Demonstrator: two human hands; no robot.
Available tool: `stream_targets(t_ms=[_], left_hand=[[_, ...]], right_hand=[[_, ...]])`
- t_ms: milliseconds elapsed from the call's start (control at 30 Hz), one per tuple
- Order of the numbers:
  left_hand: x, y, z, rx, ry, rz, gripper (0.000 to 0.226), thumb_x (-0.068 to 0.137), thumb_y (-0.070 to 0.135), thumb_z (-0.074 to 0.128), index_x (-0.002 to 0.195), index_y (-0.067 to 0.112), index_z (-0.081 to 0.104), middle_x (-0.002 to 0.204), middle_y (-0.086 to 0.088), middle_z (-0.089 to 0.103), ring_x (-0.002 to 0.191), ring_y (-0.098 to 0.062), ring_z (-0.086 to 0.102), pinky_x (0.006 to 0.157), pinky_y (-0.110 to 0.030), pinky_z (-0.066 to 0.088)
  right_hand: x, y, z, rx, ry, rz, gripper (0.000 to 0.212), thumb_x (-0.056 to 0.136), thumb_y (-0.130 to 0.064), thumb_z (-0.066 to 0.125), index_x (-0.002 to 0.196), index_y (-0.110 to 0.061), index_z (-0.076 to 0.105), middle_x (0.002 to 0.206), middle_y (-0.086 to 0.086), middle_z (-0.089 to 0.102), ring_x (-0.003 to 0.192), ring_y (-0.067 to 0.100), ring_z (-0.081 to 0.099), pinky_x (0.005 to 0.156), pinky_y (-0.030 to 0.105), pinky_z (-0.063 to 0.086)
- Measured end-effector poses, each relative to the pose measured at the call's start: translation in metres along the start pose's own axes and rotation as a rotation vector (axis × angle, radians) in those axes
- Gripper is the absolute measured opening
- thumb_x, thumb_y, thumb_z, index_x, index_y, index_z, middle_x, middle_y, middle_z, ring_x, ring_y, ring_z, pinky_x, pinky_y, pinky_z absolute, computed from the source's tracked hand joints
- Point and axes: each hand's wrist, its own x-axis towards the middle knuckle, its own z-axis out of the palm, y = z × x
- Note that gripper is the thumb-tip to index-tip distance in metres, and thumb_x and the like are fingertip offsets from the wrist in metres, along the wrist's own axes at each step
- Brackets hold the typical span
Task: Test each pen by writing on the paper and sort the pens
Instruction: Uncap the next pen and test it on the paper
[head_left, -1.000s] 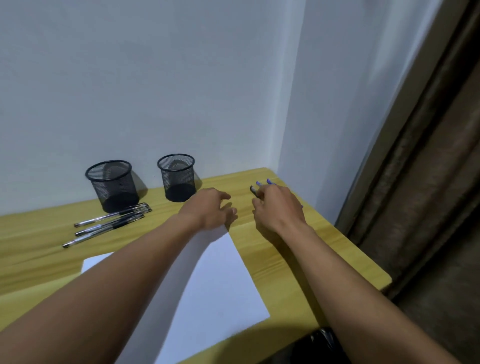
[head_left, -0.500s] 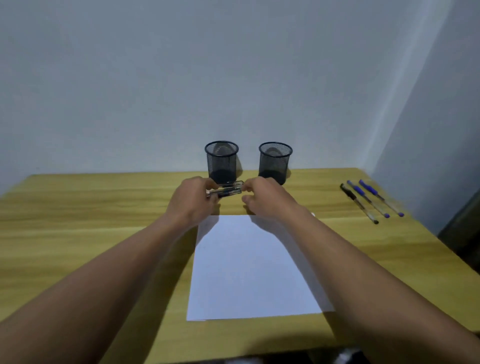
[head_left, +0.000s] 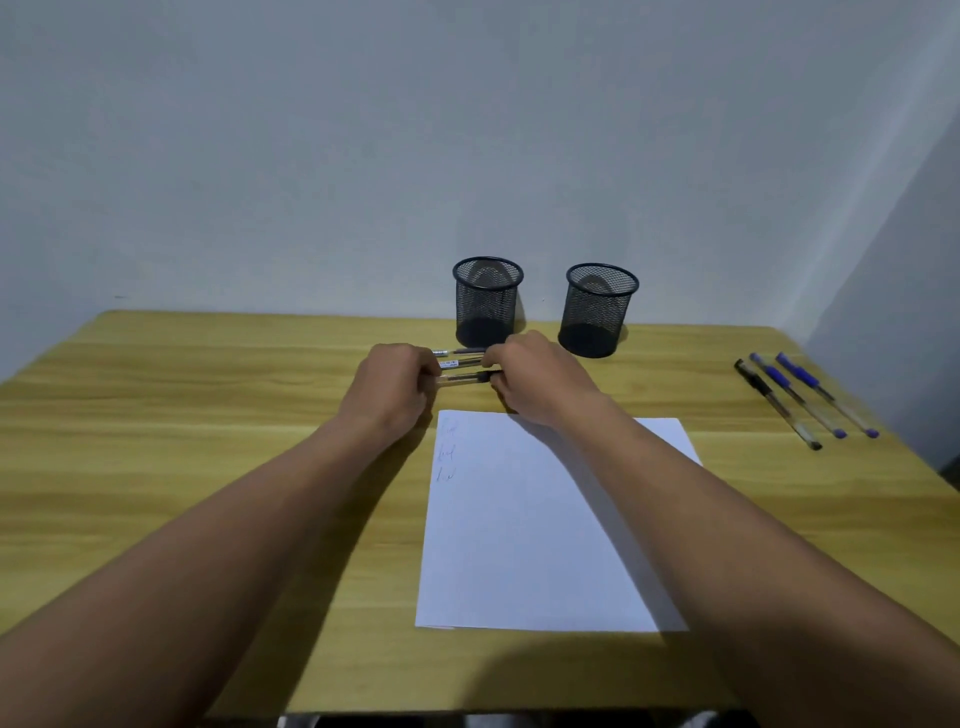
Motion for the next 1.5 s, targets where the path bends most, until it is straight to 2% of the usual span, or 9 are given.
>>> stream_targets(t_ms=[167, 300, 500, 600, 700, 800, 900, 1100, 1500], left_hand=[[0.004, 0.006, -0.010, 0.007, 0.039, 0.145, 0.029, 0.083, -0.004, 0.057, 0.096, 0.014, 0.075, 0.086, -0.005, 0.071, 0.084, -0.028, 0.062, 0.070, -0.038, 0.049], [0.004, 0.019, -0.022, -0.044, 0.207, 0.181, 0.026, 0.090, 0.010, 0.064, 0.114, 0.017, 0.070, 0.108, -0.003, 0.067, 0.106, -0.025, 0.056, 0.083, -0.031, 0.045], [-0.011, 0.045, -0.031, -0.285, 0.357, 0.086, 0.042, 0.094, 0.026, 0.061, 0.134, 0.021, 0.052, 0.113, 0.003, 0.065, 0.103, -0.016, 0.057, 0.088, -0.029, 0.043], [-0.018, 0.053, -0.034, -0.399, 0.300, 0.026, 0.038, 0.093, 0.029, 0.061, 0.130, 0.020, 0.058, 0.104, 0.005, 0.069, 0.096, -0.011, 0.063, 0.086, -0.032, 0.051], [-0.023, 0.056, -0.032, -0.562, 0.077, -0.056, 0.025, 0.093, 0.030, 0.062, 0.114, 0.020, 0.070, 0.099, 0.005, 0.073, 0.091, -0.012, 0.069, 0.083, -0.029, 0.055], [-0.030, 0.055, -0.033, -0.844, -0.107, -0.119, 0.019, 0.093, 0.016, 0.065, 0.110, 0.011, 0.072, 0.097, -0.007, 0.074, 0.086, -0.020, 0.070, 0.072, -0.028, 0.057], [-0.034, 0.054, -0.043, -0.964, -0.096, -0.136, 0.016, 0.088, 0.002, 0.070, 0.103, 0.005, 0.073, 0.090, -0.011, 0.073, 0.080, -0.017, 0.067, 0.076, -0.025, 0.059], [-0.039, 0.046, -0.061, -1.125, -0.125, -0.195, 0.020, 0.084, -0.004, 0.070, 0.103, -0.001, 0.073, 0.094, -0.017, 0.071, 0.082, -0.020, 0.068, 0.077, -0.022, 0.058], [-0.042, 0.032, -0.069, -0.964, -0.122, -0.241, 0.006, 0.085, 0.000, 0.072, 0.084, 0.005, 0.076, 0.076, -0.011, 0.069, 0.071, -0.018, 0.062, 0.072, -0.024, 0.058]], right_hand=[[-0.007, -0.002, -0.011, -0.042, 0.048, -0.035, 0.025, 0.100, -0.029, 0.056, 0.115, -0.015, 0.070, 0.110, 0.007, 0.063, 0.111, 0.030, 0.053, 0.075, 0.036, 0.038], [-0.015, -0.003, -0.025, 0.023, 0.092, 0.035, 0.015, 0.095, -0.020, 0.054, 0.102, -0.010, 0.064, 0.102, 0.009, 0.064, 0.100, 0.034, 0.058, 0.066, 0.037, 0.042], [-0.034, -0.010, -0.049, 0.470, 0.266, 0.309, 0.010, 0.085, -0.024, 0.064, 0.091, -0.017, 0.060, 0.071, -0.005, 0.065, 0.075, 0.025, 0.062, 0.067, 0.035, 0.049], [-0.042, -0.019, -0.056, 0.770, 0.314, 0.441, 0.011, 0.081, -0.021, 0.069, 0.084, -0.015, 0.061, 0.060, -0.006, 0.063, 0.064, 0.018, 0.066, 0.064, 0.031, 0.054], [-0.050, -0.027, -0.057, 1.234, 0.328, 0.521, 0.005, 0.087, -0.008, 0.066, 0.085, -0.010, 0.062, 0.080, 0.011, 0.070, 0.075, 0.023, 0.073, 0.070, 0.036, 0.062], [-0.061, -0.033, -0.058, 1.533, 0.296, 0.547, 0.014, 0.089, 0.003, 0.062, 0.081, -0.009, 0.064, 0.080, 0.011, 0.070, 0.072, 0.018, 0.073, 0.072, 0.029, 0.063], [-0.067, -0.039, -0.054, 1.694, 0.248, 0.546, 0.011, 0.090, 0.004, 0.064, 0.089, -0.005, 0.069, 0.080, 0.013, 0.073, 0.075, 0.020, 0.075, 0.073, 0.028, 0.064], [-0.069, -0.051, -0.048, 1.756, 0.269, 0.485, 0.006, 0.089, -0.001, 0.074, 0.084, -0.005, 0.074, 0.077, 0.010, 0.073, 0.077, 0.018, 0.073, 0.074, 0.023, 0.062], [-0.069, -0.069, -0.037, 1.810, 0.298, 0.570, 0.002, 0.086, 0.002, 0.076, 0.085, 0.003, 0.074, 0.075, 0.015, 0.074, 0.068, 0.020, 0.073, 0.075, 0.026, 0.064]])
